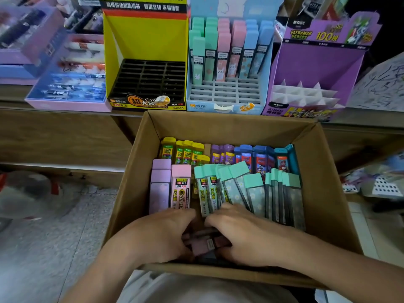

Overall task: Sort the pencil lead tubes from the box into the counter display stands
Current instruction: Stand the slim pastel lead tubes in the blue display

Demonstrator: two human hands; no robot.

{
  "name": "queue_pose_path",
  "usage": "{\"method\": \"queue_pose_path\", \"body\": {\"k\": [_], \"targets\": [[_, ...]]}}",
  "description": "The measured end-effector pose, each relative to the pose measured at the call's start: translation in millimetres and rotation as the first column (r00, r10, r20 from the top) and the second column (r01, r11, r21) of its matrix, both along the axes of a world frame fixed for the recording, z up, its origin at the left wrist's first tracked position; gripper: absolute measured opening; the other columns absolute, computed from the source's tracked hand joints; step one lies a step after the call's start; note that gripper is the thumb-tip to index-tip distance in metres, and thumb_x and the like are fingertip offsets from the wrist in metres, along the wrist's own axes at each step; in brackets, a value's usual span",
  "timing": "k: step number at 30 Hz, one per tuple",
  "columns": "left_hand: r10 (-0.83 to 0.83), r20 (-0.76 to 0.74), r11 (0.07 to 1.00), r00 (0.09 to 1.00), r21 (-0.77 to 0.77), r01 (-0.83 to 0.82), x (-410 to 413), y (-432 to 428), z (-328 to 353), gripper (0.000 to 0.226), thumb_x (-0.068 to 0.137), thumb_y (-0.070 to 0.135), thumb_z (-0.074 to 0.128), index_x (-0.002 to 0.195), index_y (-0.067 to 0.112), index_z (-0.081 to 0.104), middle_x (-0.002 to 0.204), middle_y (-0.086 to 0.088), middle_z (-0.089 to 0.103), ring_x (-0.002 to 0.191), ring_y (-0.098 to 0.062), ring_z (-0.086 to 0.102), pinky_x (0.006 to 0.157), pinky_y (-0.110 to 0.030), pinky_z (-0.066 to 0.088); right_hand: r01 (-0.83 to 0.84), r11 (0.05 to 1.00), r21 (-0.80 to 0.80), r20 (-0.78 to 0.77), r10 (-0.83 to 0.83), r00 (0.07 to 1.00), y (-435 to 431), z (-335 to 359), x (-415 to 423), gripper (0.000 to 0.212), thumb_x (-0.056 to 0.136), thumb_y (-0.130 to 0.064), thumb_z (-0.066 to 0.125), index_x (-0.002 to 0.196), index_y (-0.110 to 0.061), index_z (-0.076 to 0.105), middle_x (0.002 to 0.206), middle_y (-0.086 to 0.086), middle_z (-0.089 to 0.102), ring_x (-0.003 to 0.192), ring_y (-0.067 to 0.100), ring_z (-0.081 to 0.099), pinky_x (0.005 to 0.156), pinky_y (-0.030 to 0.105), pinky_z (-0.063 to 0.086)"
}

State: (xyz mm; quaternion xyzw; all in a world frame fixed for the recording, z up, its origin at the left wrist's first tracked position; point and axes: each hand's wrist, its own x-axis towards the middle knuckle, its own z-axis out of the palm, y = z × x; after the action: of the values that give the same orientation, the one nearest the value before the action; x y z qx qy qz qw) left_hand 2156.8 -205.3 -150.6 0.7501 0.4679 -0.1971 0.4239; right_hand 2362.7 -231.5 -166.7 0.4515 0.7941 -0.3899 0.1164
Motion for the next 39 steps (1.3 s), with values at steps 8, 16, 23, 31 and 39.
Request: {"method": "queue_pose_path", "body": {"k": [8,16,23,31,39], "targets": [[0.026,0.054,0.999,0.998,-0.027,-0.025,-6.8,3.6,4.2,0.03,0.081,0.052,0.07,0.104,0.044,0.054,0.095,0.018,0.059,0.087,0.002,0.056,0.071,-0.021,0.045,0.078,0.982,-0.173,-0.07,-0.091,0.993,10.5,10.2,5.9,0.023,0.089,-0.025,0.072,0.108,-0.026,0.059,0.101,-0.004,0.059,0.089,0.014,0.06,0.074,0.04,0.056],[0.644,0.499,0.763,0.58,-0.36,-0.537,-6.8,11.1,7.0,0.033,0.084,0.004,0.08,0.109,0.022,0.069,0.088,0.0,0.075,0.076,-0.009,0.07,0.071,-0.027,0.057,0.336,0.888,-0.314,-0.323,-0.432,0.842,26.8,22.7,20.9,0.02,0.088,-0.03,0.075,0.106,-0.032,0.066,0.098,0.001,0.072,0.082,0.012,0.069,0.073,0.04,0.056],[0.813,0.548,0.528,0.199,-0.548,-0.649,16.4,16.9,15.7,0.041,0.073,0.023,0.084,0.111,0.013,0.073,0.102,-0.006,0.079,0.094,-0.015,0.071,0.089,-0.036,0.055,0.428,0.699,-0.573,-0.532,-0.715,0.454,36.6,25.9,10.6,0.029,0.098,-0.013,0.067,0.123,-0.027,0.07,0.109,-0.008,0.076,0.1,0.015,0.072,0.089,0.036,0.058],[0.839,0.5,0.537,0.214,-0.696,-0.476,23.0,35.2,28.8,0.05,0.082,0.022,0.082,0.128,0.016,0.061,0.115,-0.012,0.075,0.103,-0.027,0.075,0.077,-0.04,0.061,0.351,0.425,-0.834,-0.448,-0.894,0.019,57.4,39.2,-0.2,0.035,0.093,-0.009,0.06,0.126,-0.002,0.069,0.117,0.03,0.067,0.099,0.033,0.061,0.097,0.051,0.052],[0.756,0.553,0.646,0.351,-0.542,-0.537,25.5,51.4,24.0,0.028,0.1,0.016,0.064,0.126,0.02,0.055,0.103,-0.009,0.079,0.094,-0.03,0.078,0.077,-0.041,0.065,0.404,0.472,-0.784,-0.481,-0.872,0.085,64.2,36.9,2.9,0.028,0.1,-0.005,0.057,0.124,-0.006,0.072,0.111,0.02,0.074,0.091,0.027,0.072,0.083,0.042,0.059]]}}
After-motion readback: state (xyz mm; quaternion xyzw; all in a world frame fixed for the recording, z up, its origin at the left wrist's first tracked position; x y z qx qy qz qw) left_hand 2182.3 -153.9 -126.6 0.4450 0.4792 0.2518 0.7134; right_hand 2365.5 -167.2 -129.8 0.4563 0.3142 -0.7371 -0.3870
